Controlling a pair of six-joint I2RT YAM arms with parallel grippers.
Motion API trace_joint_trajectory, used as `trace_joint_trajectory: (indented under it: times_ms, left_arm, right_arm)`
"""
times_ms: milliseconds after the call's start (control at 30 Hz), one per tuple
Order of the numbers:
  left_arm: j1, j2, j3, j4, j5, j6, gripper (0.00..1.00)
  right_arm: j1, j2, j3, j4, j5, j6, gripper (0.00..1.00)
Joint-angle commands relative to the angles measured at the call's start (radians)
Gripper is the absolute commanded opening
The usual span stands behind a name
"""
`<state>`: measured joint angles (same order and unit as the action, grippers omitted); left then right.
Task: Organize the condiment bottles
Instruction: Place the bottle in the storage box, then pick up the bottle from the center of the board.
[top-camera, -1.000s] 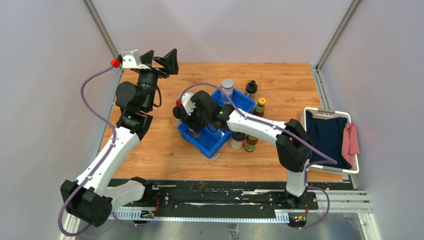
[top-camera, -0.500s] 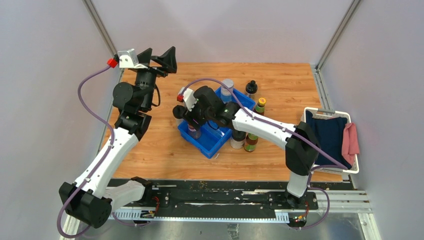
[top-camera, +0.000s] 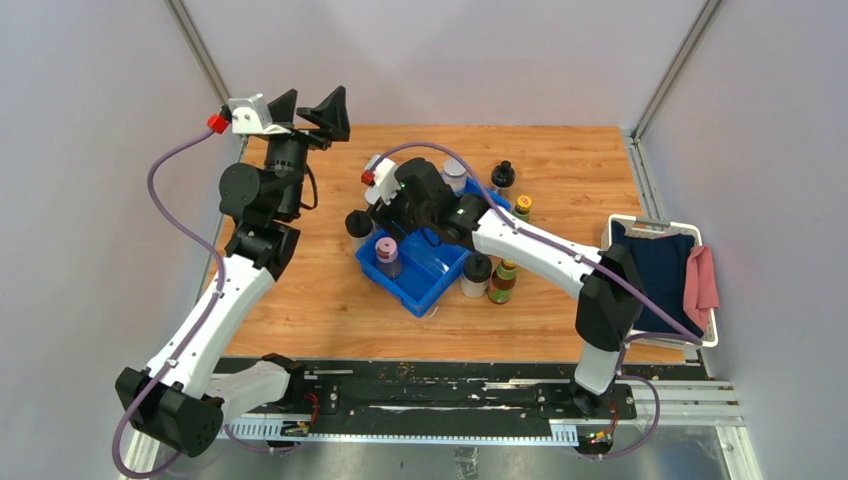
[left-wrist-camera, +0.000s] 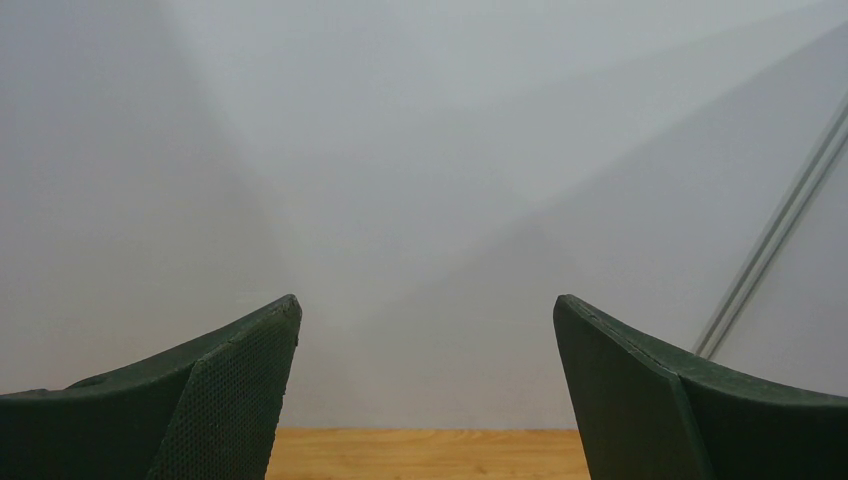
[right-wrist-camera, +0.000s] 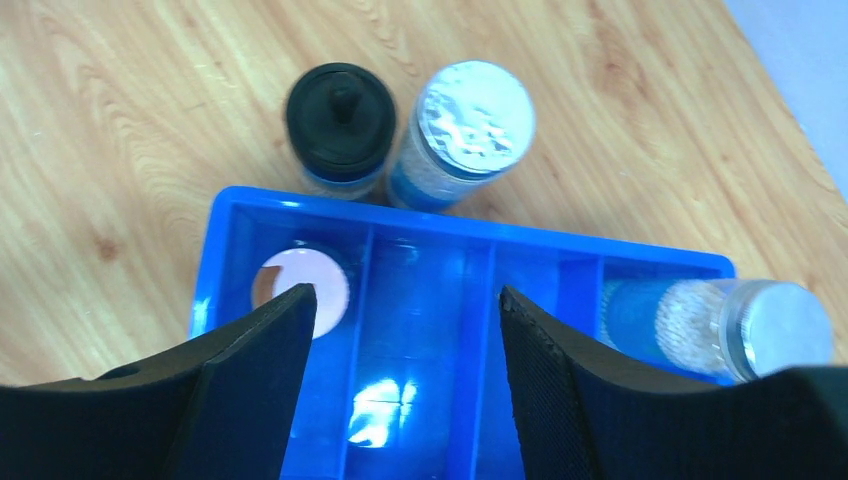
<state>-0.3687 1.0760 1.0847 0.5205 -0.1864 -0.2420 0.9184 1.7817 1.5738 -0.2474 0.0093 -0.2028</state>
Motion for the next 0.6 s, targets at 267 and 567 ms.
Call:
trace_joint_trajectory:
  times_ms: [267, 567]
  left_arm:
    - [0.059, 0.169, 0.218, -0.115, -0.033, 0.155, 1.00]
    - [0.191, 0.397, 0.372, -0.239, 0.060, 0.103, 1.00]
  right_arm:
    - [-0.108, -0.091, 0.012, -0.003, 0.098, -0.029, 0.71]
    - [-0.202, -0.134, -0.023, 0.039, -0.010, -0.028, 0.72]
